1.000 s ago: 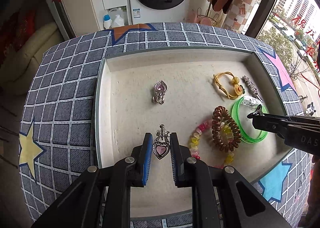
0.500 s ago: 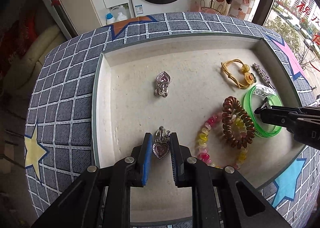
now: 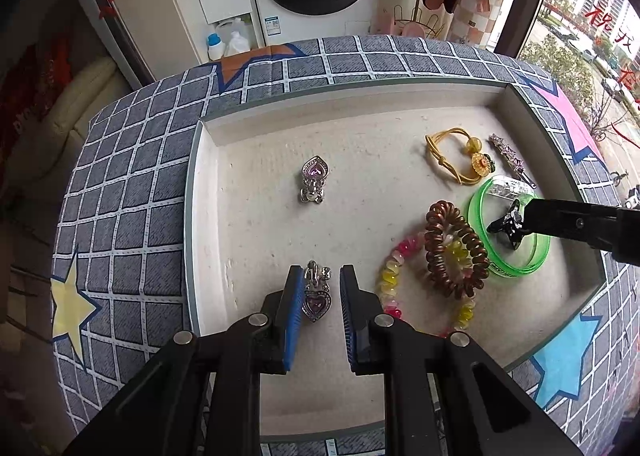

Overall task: Organize jewelry
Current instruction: 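Lower the charm and claw clip into the tray and open both tools, then move both open tools back toward the gold hairpin and braided bracelet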

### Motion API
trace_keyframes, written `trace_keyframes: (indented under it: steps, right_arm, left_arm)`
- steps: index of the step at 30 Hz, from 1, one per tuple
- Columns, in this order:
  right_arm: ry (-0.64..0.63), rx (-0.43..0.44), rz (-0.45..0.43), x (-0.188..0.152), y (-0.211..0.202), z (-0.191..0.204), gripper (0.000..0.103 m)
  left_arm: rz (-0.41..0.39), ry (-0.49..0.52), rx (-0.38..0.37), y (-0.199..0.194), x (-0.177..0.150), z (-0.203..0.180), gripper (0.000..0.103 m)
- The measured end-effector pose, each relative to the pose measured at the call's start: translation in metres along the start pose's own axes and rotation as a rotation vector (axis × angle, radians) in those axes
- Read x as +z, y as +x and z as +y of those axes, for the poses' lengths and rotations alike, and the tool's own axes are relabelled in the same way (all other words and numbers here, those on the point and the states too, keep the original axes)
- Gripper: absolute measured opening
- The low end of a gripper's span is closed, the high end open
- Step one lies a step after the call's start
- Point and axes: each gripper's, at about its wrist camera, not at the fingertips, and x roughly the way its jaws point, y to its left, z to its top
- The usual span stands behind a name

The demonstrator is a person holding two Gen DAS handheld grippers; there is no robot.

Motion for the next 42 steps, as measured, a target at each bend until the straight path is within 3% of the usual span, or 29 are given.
trace_keyframes:
  steps: [1,2,4,6,17,30,32,42]
  right_arm:
    - [0.007,0.003,-0.008,0.000,-0.004,-0.001,0.038]
    - [0.015,0.008,-0.015,-0.001,-0.008,-0.002,0.039]
    - [0.031,0.017,-0.028,-0.002,-0.016,-0.003,0.039]
    - [0.043,0.024,-0.040,-0.005,-0.024,-0.004,0.039]
    - [0.089,0.048,-0.061,-0.046,-0.057,-0.003,0.046]
    - [0.140,0.045,-0.003,-0.114,-0.067,-0.004,0.060]
    - [0.148,0.040,0.010,-0.123,-0.064,-0.005,0.069]
    - [0.159,0.017,0.059,-0.156,-0.055,-0.009,0.073]
  left_arm:
    - [-0.002,0.000,-0.002,-0.002,0.000,0.000,0.033]
    - [-0.005,-0.001,-0.004,-0.004,0.000,0.001,0.061]
    - [-0.051,-0.012,0.009,-0.015,0.000,0.002,0.102]
    - [-0.093,-0.004,0.006,-0.028,0.000,0.001,0.102]
    - [-0.130,0.018,-0.032,-0.069,-0.022,0.006,0.102]
    - [-0.042,-0.001,-0.061,-0.086,-0.092,0.014,0.102]
    - [-0.035,-0.006,-0.057,-0.088,-0.102,0.014,0.102]
    - [-0.005,0.030,-0.052,-0.087,-0.126,0.007,0.103]
